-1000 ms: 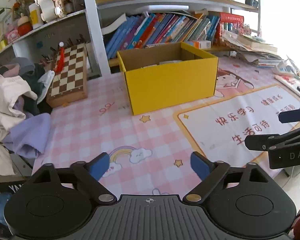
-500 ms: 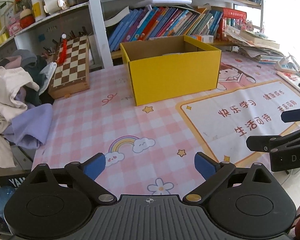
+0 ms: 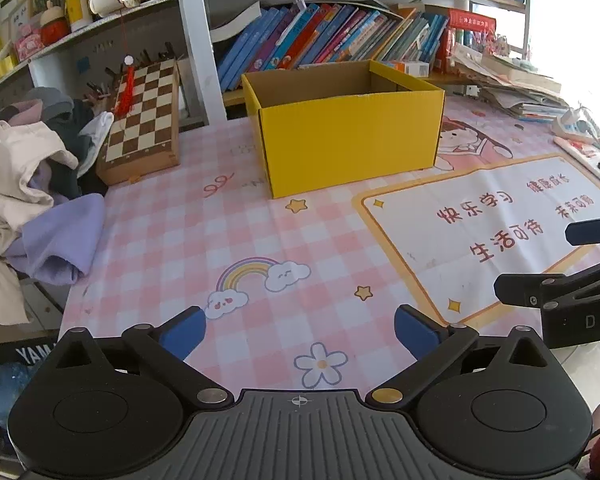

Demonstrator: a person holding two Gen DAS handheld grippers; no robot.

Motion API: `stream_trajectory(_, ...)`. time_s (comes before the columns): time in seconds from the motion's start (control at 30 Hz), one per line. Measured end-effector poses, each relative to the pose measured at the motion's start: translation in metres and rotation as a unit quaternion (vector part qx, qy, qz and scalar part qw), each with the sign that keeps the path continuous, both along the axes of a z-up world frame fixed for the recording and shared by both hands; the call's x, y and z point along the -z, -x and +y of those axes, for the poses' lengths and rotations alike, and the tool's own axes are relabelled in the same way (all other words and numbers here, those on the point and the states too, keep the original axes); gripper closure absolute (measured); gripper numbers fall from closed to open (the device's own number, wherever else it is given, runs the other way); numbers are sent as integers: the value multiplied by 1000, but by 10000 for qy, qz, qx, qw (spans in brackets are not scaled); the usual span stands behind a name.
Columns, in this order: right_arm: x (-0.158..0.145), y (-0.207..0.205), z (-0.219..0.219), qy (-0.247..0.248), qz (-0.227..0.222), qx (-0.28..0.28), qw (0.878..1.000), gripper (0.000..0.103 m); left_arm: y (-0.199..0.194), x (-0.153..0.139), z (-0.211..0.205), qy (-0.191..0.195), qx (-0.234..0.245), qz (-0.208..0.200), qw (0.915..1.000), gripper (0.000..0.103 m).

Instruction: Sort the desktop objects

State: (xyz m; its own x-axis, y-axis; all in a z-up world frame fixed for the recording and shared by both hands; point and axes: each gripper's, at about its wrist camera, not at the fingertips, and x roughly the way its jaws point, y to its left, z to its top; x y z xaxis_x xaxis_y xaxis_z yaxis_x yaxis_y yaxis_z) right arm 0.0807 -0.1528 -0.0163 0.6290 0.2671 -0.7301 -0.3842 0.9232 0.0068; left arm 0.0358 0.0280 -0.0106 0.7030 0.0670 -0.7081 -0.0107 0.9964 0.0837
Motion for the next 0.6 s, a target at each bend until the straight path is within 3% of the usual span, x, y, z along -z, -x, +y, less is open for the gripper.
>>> stream_trajectory(0.6, 0, 3, 2, 34, 6, -18, 10000, 0, 2, 0, -1, 71, 19, 70, 9999, 1)
